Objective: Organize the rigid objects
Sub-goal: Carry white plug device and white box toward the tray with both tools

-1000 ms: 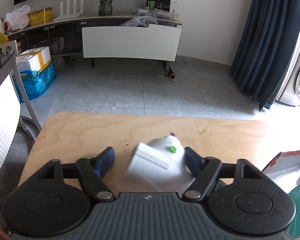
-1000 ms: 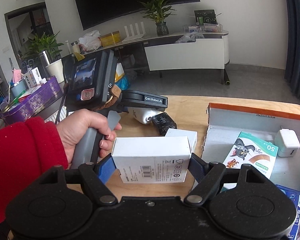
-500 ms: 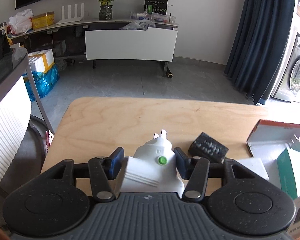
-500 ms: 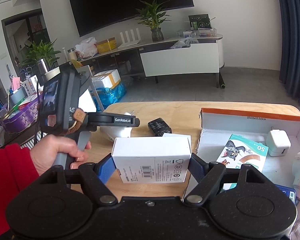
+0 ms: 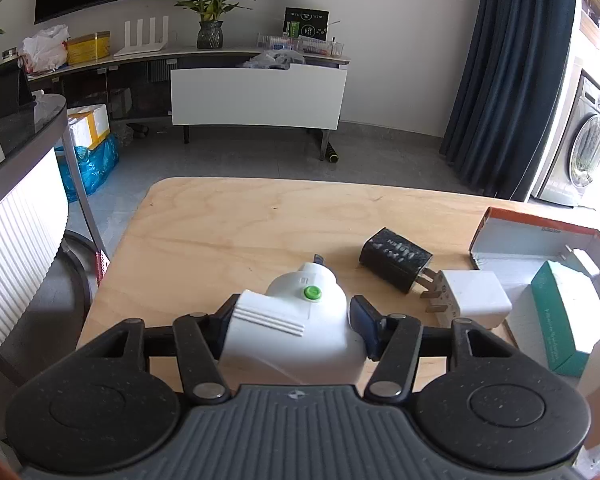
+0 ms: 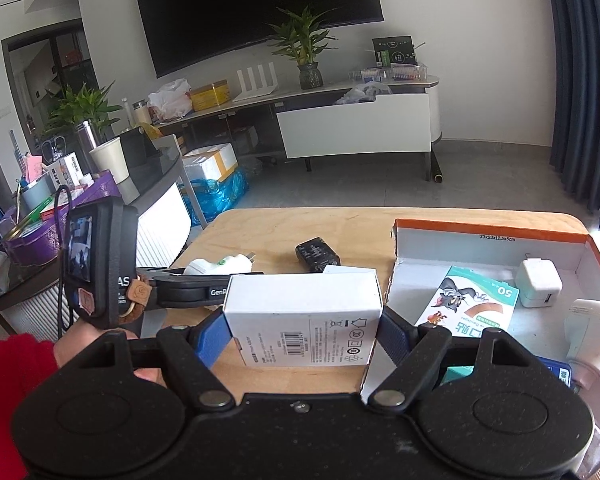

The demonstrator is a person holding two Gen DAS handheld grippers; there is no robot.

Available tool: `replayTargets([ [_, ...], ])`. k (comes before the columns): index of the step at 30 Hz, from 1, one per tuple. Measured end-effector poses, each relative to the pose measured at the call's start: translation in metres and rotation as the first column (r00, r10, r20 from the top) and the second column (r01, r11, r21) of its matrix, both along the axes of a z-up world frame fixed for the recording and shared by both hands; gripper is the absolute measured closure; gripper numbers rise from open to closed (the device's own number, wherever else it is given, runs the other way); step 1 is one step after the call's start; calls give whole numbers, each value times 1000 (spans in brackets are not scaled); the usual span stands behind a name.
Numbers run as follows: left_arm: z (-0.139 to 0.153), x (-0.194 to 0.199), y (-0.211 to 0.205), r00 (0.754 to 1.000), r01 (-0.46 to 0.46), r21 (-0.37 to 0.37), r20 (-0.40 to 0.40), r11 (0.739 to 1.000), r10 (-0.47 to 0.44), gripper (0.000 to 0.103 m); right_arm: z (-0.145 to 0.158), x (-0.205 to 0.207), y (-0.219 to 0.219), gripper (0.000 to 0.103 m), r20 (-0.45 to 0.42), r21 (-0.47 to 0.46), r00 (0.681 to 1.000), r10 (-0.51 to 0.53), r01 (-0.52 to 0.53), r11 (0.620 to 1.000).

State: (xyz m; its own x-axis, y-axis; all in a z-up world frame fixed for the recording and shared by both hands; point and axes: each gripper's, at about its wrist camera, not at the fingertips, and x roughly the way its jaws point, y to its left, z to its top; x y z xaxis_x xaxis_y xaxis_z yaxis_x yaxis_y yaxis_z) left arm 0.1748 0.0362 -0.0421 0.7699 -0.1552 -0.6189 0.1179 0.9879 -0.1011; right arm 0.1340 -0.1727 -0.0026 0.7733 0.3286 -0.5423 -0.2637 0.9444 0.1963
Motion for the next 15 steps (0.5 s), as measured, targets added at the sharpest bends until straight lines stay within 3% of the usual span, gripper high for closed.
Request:
replayTargets([
  [15,54,-70,-26,999,-1,-71,43,997,4,45,23,-32,-21,11,45,25,997,-60,59,998],
])
